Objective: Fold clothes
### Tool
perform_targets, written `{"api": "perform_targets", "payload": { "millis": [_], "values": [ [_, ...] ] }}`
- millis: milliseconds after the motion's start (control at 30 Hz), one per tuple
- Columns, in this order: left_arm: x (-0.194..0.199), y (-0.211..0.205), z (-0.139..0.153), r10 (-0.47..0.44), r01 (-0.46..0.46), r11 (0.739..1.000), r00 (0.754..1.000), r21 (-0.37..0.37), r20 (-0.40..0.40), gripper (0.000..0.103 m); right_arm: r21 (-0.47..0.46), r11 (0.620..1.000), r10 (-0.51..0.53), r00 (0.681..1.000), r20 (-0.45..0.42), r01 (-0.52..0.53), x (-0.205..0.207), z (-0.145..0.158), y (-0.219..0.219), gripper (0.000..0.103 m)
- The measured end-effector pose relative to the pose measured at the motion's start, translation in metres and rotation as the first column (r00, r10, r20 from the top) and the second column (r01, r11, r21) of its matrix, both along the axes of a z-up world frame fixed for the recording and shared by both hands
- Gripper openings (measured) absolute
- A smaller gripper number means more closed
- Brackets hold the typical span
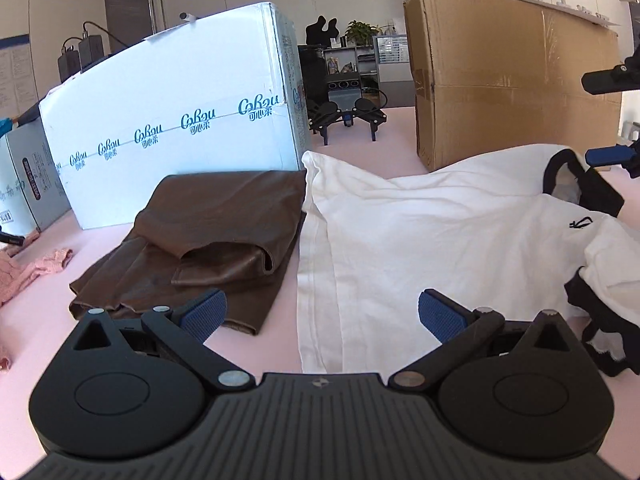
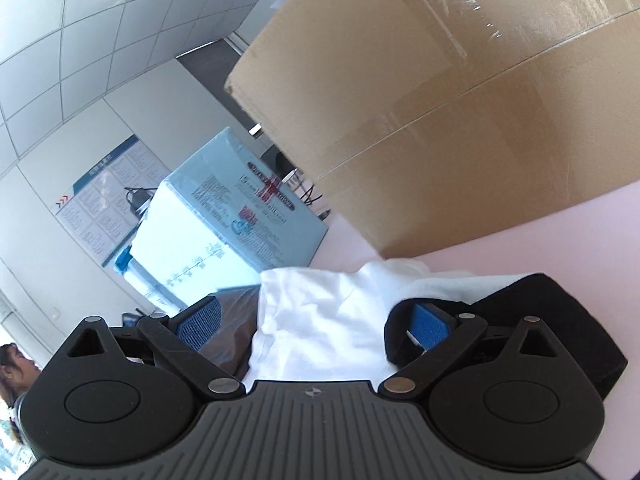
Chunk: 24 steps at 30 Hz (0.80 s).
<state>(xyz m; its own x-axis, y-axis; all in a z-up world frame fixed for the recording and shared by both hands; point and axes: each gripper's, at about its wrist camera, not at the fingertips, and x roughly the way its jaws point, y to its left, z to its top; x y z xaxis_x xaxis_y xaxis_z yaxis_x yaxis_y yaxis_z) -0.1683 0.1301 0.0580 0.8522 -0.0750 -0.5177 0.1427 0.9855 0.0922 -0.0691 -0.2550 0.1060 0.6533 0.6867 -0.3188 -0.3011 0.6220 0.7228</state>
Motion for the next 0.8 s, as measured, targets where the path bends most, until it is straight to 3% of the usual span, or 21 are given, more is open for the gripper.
{"api": "perform_targets", "payload": {
  "millis": [100, 233, 333, 400, 500, 600, 700, 733, 800],
  "values": [
    [-0.005, 0.003, -0.008, -0.004, 0.005, 1.000, 0.999, 0.016, -0.046, 0.103, -0.003, 0.997, 0.082, 0.996, -0.041, -0.082, -0.040, 0.003, 0.010, 0.098],
    [-0.007, 0.007, -0.020, -0.030, 0.032, 0.999, 0.993, 0.015, -0.110, 0.103, -0.187, 0.978, 0.095, 0.995, 0.002, -0.093, -0.101, -0.006, 0.029, 0.098],
    [0.000, 0.003, -0.030, -0.058, 0.055, 0.998, 0.984, -0.022, -0.168, 0.103, -0.335, 0.939, 0.086, 0.996, -0.001, -0.081, -0.132, -0.021, 0.047, 0.098],
    [0.010, -0.002, -0.036, -0.011, 0.013, 1.000, 0.982, 0.008, -0.187, 0.103, -0.387, 0.918, 0.080, 0.997, -0.021, -0.082, -0.142, -0.033, 0.061, 0.098],
    [0.017, -0.009, -0.040, 0.060, -0.052, 0.997, 0.985, 0.050, -0.159, 0.103, -0.475, 0.877, 0.084, 0.996, 0.007, -0.071, -0.152, -0.049, 0.076, 0.098],
    [0.021, -0.017, -0.039, 0.047, -0.037, 0.997, 0.990, 0.075, -0.136, 0.103, -0.586, 0.810, 0.079, 0.994, 0.073, -0.022, -0.152, -0.063, 0.102, 0.094],
    [0.022, -0.027, -0.041, 0.019, -0.008, 0.992, 0.996, 0.129, -0.090, 0.096, -0.661, 0.750, 0.108, 0.986, 0.131, 0.006, -0.150, -0.078, 0.124, 0.067],
    [0.021, -0.030, -0.041, 0.003, 0.008, 0.991, 0.997, 0.136, -0.080, 0.092, -0.683, 0.730, 0.101, 0.986, 0.135, 0.019, -0.150, -0.081, 0.129, 0.050],
    [0.016, -0.034, -0.040, -0.042, 0.050, 0.988, 0.997, 0.143, -0.065, 0.066, -0.709, 0.703, 0.081, 0.984, 0.158, 0.056, -0.151, -0.085, 0.134, 0.033]
  ]
}}
